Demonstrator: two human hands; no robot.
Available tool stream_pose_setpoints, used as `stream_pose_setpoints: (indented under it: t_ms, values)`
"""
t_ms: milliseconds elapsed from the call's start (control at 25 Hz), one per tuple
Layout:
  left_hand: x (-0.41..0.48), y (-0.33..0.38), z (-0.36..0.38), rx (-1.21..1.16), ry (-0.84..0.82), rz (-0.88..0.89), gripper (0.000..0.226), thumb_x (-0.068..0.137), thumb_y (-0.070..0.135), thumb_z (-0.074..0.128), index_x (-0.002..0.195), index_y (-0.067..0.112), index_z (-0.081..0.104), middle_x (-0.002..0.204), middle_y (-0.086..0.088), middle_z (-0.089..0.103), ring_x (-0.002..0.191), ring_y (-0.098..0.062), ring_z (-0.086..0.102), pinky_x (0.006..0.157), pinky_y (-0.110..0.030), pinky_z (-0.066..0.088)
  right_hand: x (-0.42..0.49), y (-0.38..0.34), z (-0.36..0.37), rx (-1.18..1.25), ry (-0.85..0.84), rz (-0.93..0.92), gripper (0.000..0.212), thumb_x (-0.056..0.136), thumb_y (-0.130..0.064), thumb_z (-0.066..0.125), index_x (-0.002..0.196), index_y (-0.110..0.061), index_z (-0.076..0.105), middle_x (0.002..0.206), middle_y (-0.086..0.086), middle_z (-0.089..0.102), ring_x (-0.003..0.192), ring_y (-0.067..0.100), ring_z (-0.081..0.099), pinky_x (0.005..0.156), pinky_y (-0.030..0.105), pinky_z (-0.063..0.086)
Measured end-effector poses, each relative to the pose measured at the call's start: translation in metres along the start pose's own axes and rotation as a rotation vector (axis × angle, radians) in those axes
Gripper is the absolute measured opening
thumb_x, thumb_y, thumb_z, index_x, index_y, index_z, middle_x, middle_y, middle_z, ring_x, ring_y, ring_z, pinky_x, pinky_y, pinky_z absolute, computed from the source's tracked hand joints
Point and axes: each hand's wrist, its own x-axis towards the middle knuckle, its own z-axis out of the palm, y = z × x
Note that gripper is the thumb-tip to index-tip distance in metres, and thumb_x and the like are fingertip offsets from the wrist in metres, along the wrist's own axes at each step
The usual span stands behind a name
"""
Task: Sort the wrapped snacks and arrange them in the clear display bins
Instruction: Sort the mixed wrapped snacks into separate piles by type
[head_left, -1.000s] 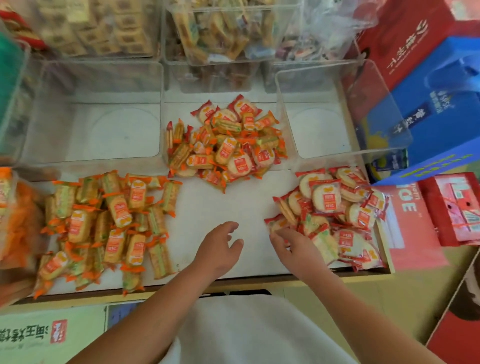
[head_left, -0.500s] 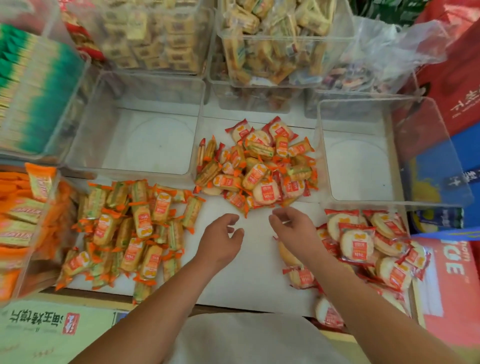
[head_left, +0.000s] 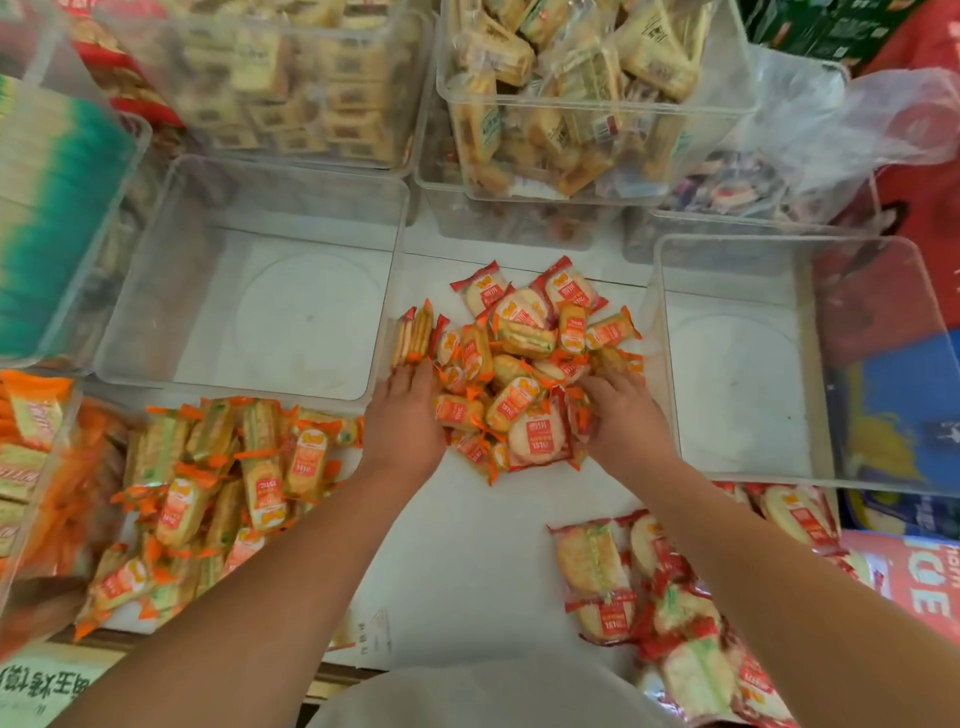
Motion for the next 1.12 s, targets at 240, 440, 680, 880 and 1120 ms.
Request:
stream_pose_setpoints:
  t_ms: [240, 440, 680, 880, 1120]
  values:
    - [-0.009, -0.007, -0.004, -0.282, 0.131, -0.008, 0.065, 0.085, 0.031, 0.072, 0.145, 0.021, 0.049, 0.126, -0.005, 0.059, 0.112, -0.025, 0.06, 0.092, -0.04, 0.054, 0.009, -0.024, -0.024, 0.172, 0.275, -0.032, 0.045, 0.089, -0.039, 0.068, 0.129, -0.02, 0.061, 0.122, -0.001, 0.058, 0.107, 0.024, 0.061, 0.082, 0.043, 0.056]
    - [0.018, 0.04, -0.019, -0.708, 0.294, -0.134, 0.037, 0.083, 0.031, 0.082, 0.109, 0.027, 0.055, 0.099, 0.014, 0.064, 0.09, -0.003, 0.064, 0.075, -0.023, 0.055, 0.057, -0.055, -0.042, 0.327, 0.179, -0.033, 0.055, 0.092, -0.041, 0.071, 0.14, -0.016, 0.059, 0.129, 0.001, 0.058, 0.115, 0.019, 0.056, 0.094, 0.03, 0.046]
    - [0.035, 0.047, 0.002, -0.487, 0.154, -0.204, 0.035, 0.085, 0.034, 0.076, 0.098, 0.02, 0.047, 0.078, 0.008, 0.056, 0.066, -0.014, 0.056, 0.051, -0.026, 0.032, 0.071, -0.058, -0.03, 0.163, -0.069, -0.128, 0.057, 0.096, -0.033, 0.068, 0.147, -0.017, 0.051, 0.138, 0.005, 0.06, 0.124, 0.025, 0.057, 0.095, 0.036, 0.049]
    - [0.029, 0.048, 0.006, -0.555, 0.119, -0.327, 0.046, 0.077, 0.037, 0.083, 0.099, 0.019, 0.046, 0.079, 0.007, 0.055, 0.07, -0.015, 0.057, 0.052, -0.027, 0.037, 0.072, -0.054, -0.025, 0.058, -0.015, -0.07, 0.056, 0.093, -0.036, 0.071, 0.143, -0.02, 0.052, 0.13, 0.004, 0.063, 0.115, 0.026, 0.062, 0.084, 0.038, 0.054]
    - [0.006, 0.038, 0.007, -0.605, 0.081, -0.288, 0.043, 0.075, 0.025, 0.083, 0.1, 0.017, 0.05, 0.084, 0.001, 0.061, 0.075, -0.02, 0.063, 0.064, -0.036, 0.051, 0.061, -0.055, -0.018, 0.08, -0.093, -0.045, 0.059, 0.091, -0.033, 0.074, 0.144, -0.024, 0.05, 0.126, 0.003, 0.068, 0.111, 0.028, 0.066, 0.082, 0.039, 0.057]
